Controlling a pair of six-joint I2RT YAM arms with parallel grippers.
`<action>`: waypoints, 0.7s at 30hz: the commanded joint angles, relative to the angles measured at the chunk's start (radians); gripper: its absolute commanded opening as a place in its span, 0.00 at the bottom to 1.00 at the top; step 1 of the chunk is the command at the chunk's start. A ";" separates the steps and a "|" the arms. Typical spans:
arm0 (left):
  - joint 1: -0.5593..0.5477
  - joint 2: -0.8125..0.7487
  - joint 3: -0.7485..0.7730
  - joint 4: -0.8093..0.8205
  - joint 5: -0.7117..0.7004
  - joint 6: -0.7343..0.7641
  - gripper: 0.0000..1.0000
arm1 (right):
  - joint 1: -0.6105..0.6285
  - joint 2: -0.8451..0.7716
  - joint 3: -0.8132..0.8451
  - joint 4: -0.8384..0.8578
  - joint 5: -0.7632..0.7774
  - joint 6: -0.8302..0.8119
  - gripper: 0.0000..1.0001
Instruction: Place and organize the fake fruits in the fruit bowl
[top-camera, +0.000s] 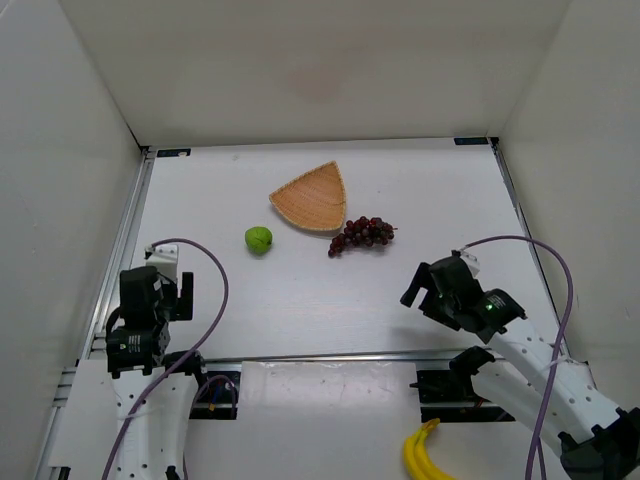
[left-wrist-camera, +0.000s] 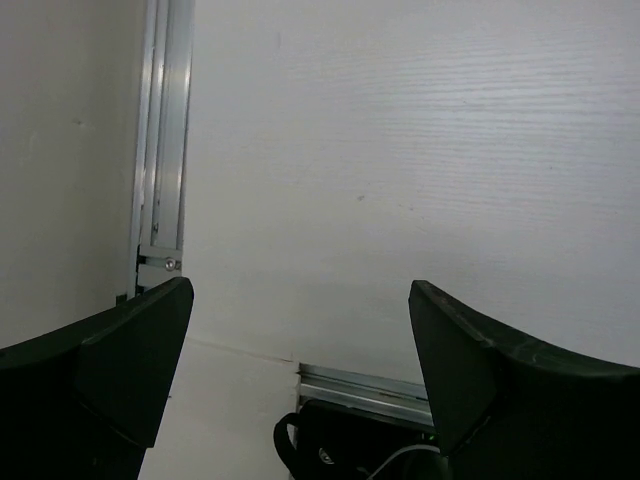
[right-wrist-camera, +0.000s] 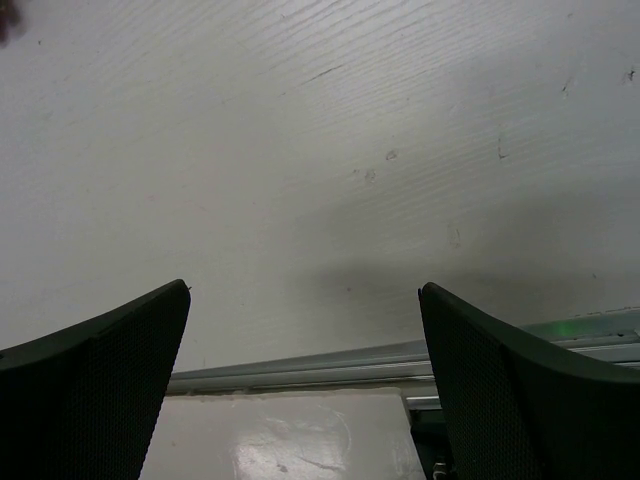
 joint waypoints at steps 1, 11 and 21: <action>-0.003 0.001 0.027 -0.049 0.123 0.108 1.00 | 0.005 0.022 0.056 -0.006 0.033 -0.050 1.00; -0.018 0.527 0.532 -0.184 0.396 0.463 1.00 | 0.027 0.241 0.254 0.014 0.084 -0.279 1.00; -0.446 1.018 0.738 -0.017 0.365 0.284 1.00 | 0.037 0.549 0.507 0.061 0.040 -0.471 1.00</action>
